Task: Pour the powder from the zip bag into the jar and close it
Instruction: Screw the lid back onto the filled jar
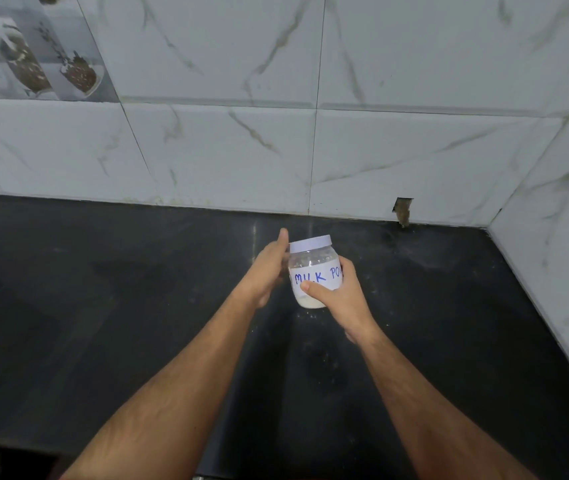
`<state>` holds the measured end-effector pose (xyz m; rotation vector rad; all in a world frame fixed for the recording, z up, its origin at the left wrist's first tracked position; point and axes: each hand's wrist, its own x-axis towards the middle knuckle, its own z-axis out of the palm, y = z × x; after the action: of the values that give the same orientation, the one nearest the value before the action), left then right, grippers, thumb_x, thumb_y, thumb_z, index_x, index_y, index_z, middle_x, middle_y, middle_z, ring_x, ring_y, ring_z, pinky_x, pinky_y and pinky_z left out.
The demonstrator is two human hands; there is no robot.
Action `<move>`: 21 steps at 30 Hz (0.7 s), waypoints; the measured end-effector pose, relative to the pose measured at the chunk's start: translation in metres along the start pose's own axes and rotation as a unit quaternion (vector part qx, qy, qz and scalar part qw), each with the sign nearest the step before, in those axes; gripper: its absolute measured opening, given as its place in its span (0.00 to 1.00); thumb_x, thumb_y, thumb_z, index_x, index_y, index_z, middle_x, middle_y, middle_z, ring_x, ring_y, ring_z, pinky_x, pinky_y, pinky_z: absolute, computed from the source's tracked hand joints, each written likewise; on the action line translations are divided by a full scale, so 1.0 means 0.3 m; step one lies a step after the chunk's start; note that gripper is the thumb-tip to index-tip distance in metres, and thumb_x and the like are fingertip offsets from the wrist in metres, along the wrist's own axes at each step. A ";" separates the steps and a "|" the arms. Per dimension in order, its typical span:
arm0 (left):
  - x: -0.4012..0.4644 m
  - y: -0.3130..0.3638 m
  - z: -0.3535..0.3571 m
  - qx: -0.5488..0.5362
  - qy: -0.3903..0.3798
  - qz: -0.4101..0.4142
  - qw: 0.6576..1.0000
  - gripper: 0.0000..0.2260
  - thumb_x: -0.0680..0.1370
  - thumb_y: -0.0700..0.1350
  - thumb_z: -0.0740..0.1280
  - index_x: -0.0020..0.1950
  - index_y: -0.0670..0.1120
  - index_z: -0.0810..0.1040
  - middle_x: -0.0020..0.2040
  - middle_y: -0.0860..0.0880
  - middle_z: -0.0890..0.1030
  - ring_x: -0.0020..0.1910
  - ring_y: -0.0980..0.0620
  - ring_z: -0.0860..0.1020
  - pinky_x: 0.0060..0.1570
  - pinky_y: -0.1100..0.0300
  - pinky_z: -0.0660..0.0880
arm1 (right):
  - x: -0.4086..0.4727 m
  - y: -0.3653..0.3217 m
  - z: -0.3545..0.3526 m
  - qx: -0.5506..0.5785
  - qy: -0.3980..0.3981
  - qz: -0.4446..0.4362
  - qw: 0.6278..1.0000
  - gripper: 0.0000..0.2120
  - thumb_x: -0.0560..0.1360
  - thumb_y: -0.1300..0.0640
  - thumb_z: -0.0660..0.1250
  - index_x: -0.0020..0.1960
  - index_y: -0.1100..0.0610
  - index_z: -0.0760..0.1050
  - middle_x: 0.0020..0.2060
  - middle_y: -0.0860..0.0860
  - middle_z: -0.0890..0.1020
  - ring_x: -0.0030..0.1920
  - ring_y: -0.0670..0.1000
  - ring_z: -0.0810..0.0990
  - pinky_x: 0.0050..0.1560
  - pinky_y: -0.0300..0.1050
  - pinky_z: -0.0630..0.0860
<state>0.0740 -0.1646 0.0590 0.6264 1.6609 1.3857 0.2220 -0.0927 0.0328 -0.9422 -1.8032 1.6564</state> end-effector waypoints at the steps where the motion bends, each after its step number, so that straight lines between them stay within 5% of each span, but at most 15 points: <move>1: -0.008 -0.031 -0.008 0.014 -0.011 -0.010 1.000 0.32 0.75 0.72 0.54 0.65 0.50 0.77 0.59 0.50 0.84 0.61 0.48 0.80 0.65 0.45 0.71 | 0.005 0.010 -0.004 0.002 0.004 0.006 1.000 0.38 0.68 0.58 0.80 0.70 0.51 0.62 0.58 0.45 0.77 0.57 0.46 0.79 0.45 0.36 0.80; 5: -0.001 -0.099 -0.029 0.025 -0.023 -0.021 0.999 0.21 0.81 0.62 0.58 0.61 0.49 0.80 0.55 0.49 0.86 0.57 0.46 0.83 0.59 0.47 0.76 | 0.038 0.055 -0.019 -0.025 -0.012 0.037 0.999 0.37 0.69 0.55 0.80 0.67 0.50 0.59 0.59 0.47 0.76 0.57 0.45 0.79 0.46 0.37 0.80; 11: 0.057 -0.106 -0.096 0.073 -0.012 0.010 0.997 0.12 0.79 0.54 0.67 0.62 0.55 0.78 0.56 0.50 0.84 0.57 0.50 0.82 0.54 0.50 0.80 | 0.144 0.083 -0.033 -0.122 -0.073 0.056 0.988 0.34 0.64 0.55 0.82 0.65 0.52 0.69 0.59 0.49 0.80 0.57 0.47 0.80 0.55 0.45 0.80; 15: 0.098 -0.085 -0.178 0.094 -0.004 0.016 0.995 0.14 0.80 0.52 0.67 0.66 0.54 0.76 0.59 0.50 0.83 0.58 0.51 0.81 0.51 0.53 0.80 | 0.249 0.064 0.036 -0.181 -0.099 0.040 0.978 0.39 0.61 0.52 0.83 0.67 0.53 0.70 0.61 0.49 0.80 0.58 0.50 0.81 0.60 0.53 0.79; 21: 0.167 -0.068 -0.339 0.108 0.033 0.006 0.994 0.20 0.80 0.50 0.67 0.72 0.52 0.71 0.62 0.52 0.80 0.62 0.53 0.78 0.55 0.52 0.79 | 0.401 0.017 0.193 -0.223 -0.135 0.014 0.965 0.35 0.64 0.58 0.81 0.68 0.56 0.70 0.59 0.50 0.81 0.57 0.51 0.80 0.57 0.47 0.77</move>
<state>-0.0350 -0.1824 0.0260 0.7208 1.8794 1.2561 0.1032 -0.0362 0.0106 -0.9588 -2.4274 1.4758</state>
